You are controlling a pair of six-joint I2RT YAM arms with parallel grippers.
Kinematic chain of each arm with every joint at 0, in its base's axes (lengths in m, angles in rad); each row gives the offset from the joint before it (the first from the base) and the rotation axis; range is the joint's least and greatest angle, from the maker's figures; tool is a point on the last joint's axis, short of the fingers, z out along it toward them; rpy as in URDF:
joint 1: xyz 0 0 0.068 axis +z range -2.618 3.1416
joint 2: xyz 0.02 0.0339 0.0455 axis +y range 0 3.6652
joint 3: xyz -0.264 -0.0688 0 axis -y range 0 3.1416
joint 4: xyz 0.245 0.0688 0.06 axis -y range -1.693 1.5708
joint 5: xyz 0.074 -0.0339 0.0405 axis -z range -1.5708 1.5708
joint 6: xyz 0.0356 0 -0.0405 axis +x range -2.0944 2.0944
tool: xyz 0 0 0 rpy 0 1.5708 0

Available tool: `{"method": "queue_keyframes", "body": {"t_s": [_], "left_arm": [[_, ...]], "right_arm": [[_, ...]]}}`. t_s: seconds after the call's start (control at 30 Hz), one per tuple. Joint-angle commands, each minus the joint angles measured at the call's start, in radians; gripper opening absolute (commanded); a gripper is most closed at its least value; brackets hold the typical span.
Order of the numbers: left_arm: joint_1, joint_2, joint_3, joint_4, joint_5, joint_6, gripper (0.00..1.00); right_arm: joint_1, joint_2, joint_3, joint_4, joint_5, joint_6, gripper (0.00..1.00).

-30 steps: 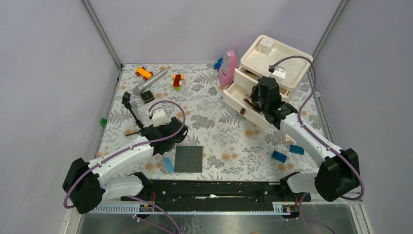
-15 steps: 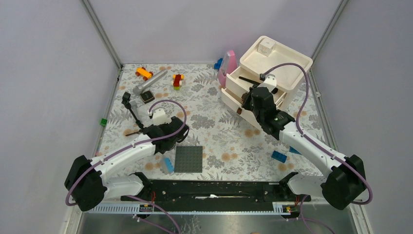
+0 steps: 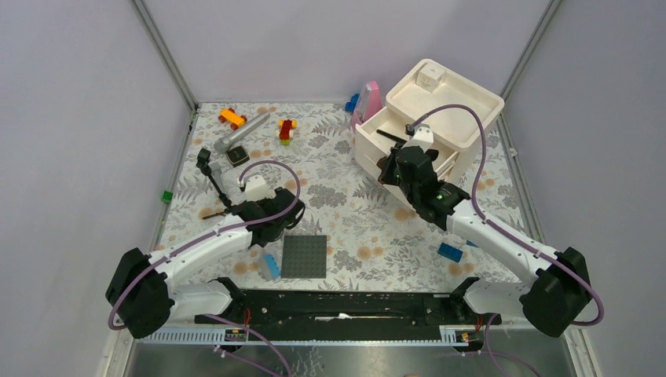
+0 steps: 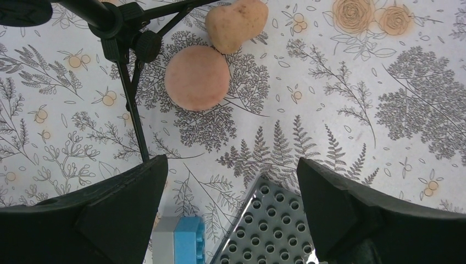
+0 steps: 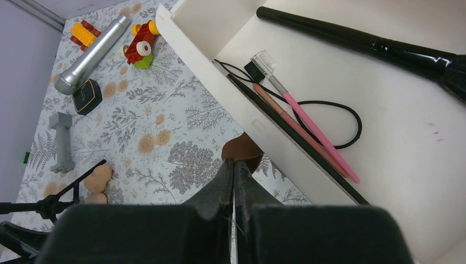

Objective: Organize the makeup
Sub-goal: Open the drawer in the storage box, then pick up the makeup brush from the center of the board.

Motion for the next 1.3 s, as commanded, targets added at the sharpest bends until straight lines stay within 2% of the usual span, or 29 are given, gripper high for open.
{"method": "queue_keyframes", "body": {"t_s": [0.0,0.07,0.1,0.3,0.47,0.7,0.87,0.93,1.13,1.27], "left_arm": [[0.025,0.025,-0.001,-0.003,-0.030,-0.019,0.99],[0.046,0.040,-0.004,0.006,-0.028,-0.007,0.99],[0.061,0.047,-0.008,0.012,-0.025,0.000,0.99],[0.159,0.074,-0.035,0.100,0.006,0.074,0.99],[0.225,0.128,-0.040,0.180,0.029,0.127,0.99],[0.267,0.223,-0.027,0.255,0.054,0.161,0.98],[0.308,0.265,-0.049,0.326,0.118,0.190,0.90],[0.318,0.282,-0.045,0.332,0.136,0.196,0.84],[0.322,0.274,-0.060,0.350,0.165,0.202,0.74],[0.322,0.280,-0.061,0.351,0.178,0.208,0.60]], "right_arm": [[0.029,-0.061,0.011,0.051,-0.034,0.009,0.06],[0.028,-0.078,0.013,0.051,-0.030,0.001,0.19],[0.028,-0.088,0.015,0.051,-0.033,-0.003,0.22],[0.029,-0.131,0.041,-0.014,-0.109,-0.020,0.33],[0.028,-0.179,0.041,-0.019,-0.176,-0.029,0.35],[0.028,-0.240,0.028,-0.032,-0.166,-0.046,0.35],[0.028,-0.264,0.014,-0.037,-0.149,-0.041,0.37],[0.029,-0.271,0.010,-0.038,-0.145,-0.040,0.37],[0.029,-0.289,0.001,-0.038,-0.133,-0.041,0.38],[0.028,-0.296,-0.003,-0.036,-0.132,-0.040,0.38]]}}
